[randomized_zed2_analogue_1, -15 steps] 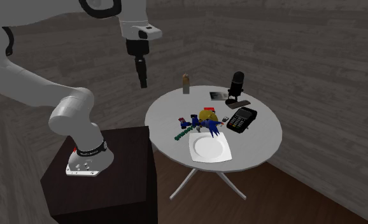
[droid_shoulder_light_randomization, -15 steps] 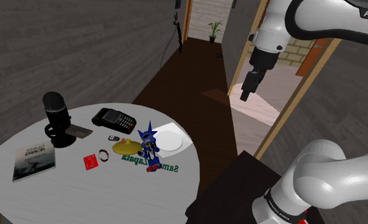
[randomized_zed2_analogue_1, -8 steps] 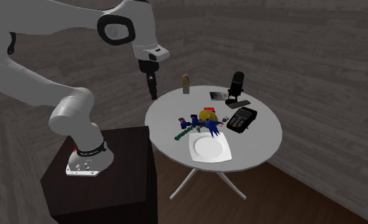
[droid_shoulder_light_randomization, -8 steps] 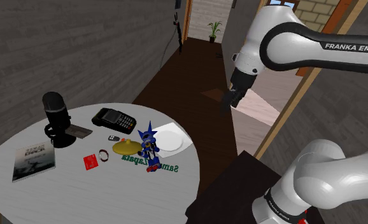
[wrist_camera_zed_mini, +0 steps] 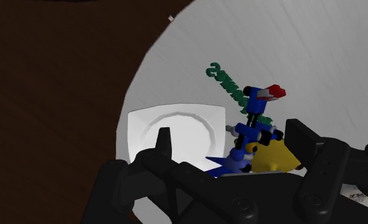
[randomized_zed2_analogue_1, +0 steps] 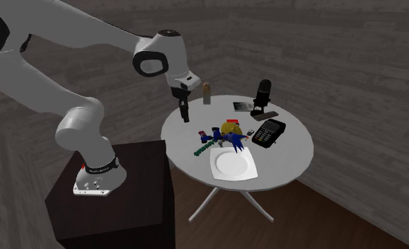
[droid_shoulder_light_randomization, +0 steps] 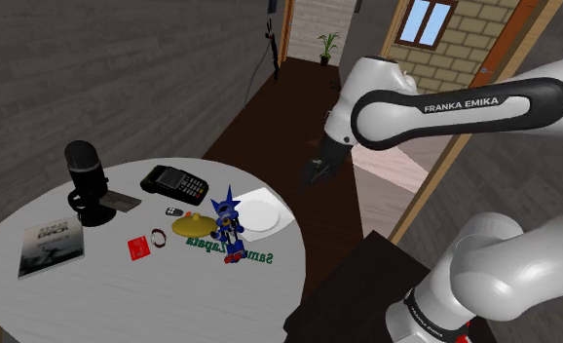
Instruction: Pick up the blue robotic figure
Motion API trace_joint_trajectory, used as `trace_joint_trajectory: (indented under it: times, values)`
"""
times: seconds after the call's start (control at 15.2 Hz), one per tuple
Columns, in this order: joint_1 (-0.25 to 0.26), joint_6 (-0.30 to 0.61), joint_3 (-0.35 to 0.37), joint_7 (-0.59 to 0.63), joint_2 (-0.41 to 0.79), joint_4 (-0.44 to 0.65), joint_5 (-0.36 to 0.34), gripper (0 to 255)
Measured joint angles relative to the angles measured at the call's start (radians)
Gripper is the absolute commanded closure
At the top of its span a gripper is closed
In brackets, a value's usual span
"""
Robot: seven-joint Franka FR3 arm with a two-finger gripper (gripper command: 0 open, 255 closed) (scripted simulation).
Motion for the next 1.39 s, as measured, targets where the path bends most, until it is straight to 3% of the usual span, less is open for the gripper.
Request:
trace_joint_trajectory:
  times: [0.53, 0.86, 1.06, 1.39]
  values:
    - [0.049, 0.376, 0.04, 0.05, 0.283, -0.009, 0.125, 0]
    - [0.089, 0.583, 0.052, 0.039, 0.499, 0.056, 0.231, 0]
    - [0.111, 0.688, 0.069, 0.023, 0.637, 0.126, 0.307, 0]
    - [0.095, 0.816, 0.118, -0.042, 0.856, 0.278, 0.437, 0]
